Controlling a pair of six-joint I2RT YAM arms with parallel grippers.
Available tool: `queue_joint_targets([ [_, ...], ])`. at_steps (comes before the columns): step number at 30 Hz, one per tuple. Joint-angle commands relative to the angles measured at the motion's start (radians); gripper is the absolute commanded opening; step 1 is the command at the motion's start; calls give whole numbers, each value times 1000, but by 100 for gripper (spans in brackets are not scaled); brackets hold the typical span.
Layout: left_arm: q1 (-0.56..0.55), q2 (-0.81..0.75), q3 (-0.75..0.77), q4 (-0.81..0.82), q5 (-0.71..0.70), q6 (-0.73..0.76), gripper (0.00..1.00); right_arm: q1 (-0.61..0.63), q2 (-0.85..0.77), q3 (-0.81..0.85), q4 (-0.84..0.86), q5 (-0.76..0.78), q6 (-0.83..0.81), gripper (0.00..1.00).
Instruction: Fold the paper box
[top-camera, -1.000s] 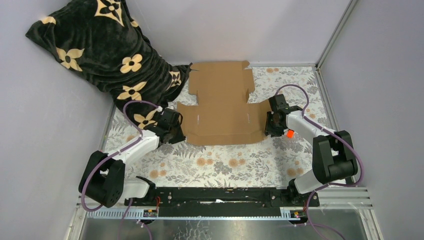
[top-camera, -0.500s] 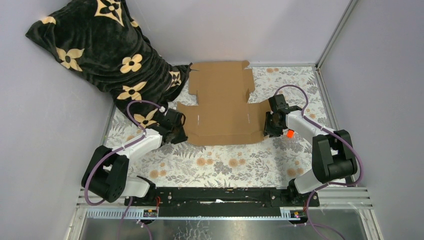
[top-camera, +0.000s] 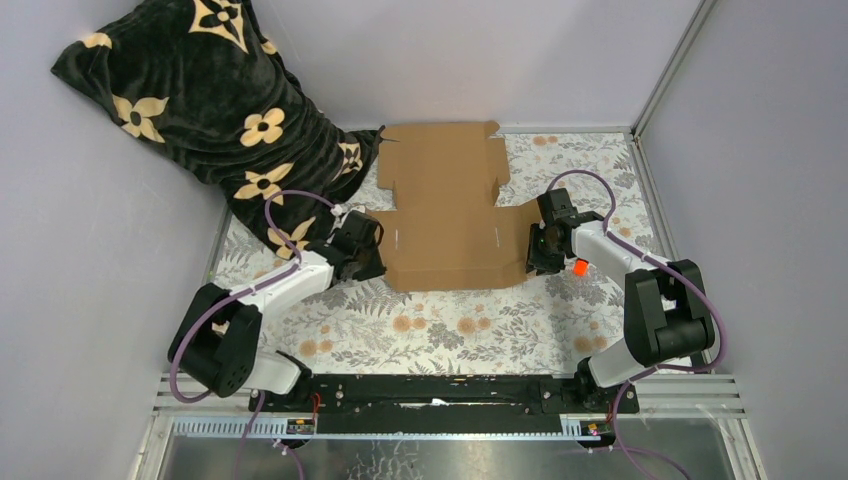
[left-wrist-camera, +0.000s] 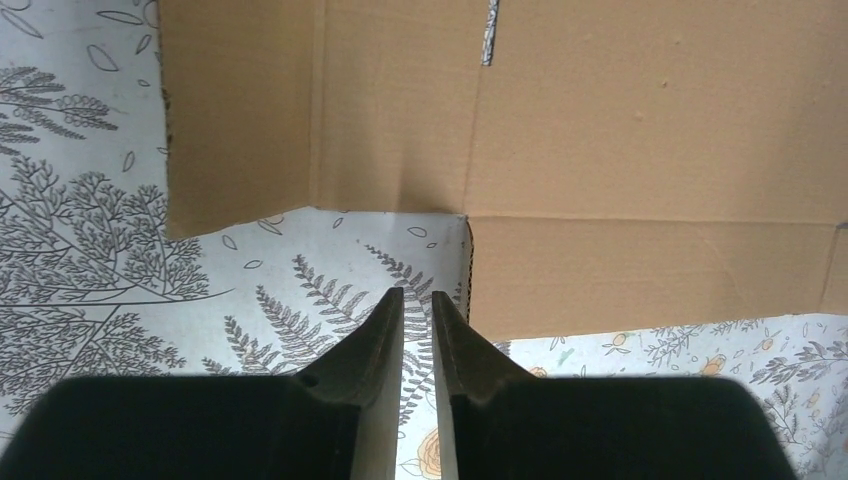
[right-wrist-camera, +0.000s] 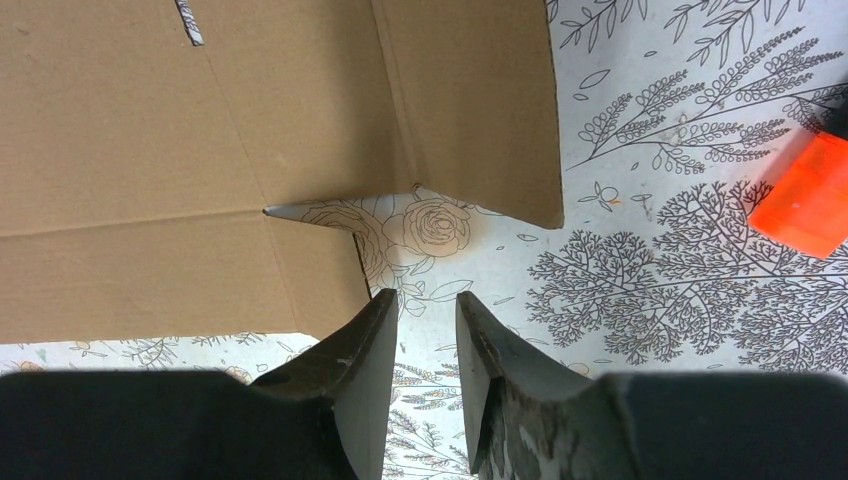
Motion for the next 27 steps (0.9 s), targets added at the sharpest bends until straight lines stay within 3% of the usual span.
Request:
queue_joint_targets([
  [1, -26, 23, 46, 33, -35, -19, 21, -3, -38, 40, -4, -37, -15, 36],
  [27, -119, 110, 125, 19, -67, -45, 22, 150, 19, 107, 4, -24, 32, 37],
])
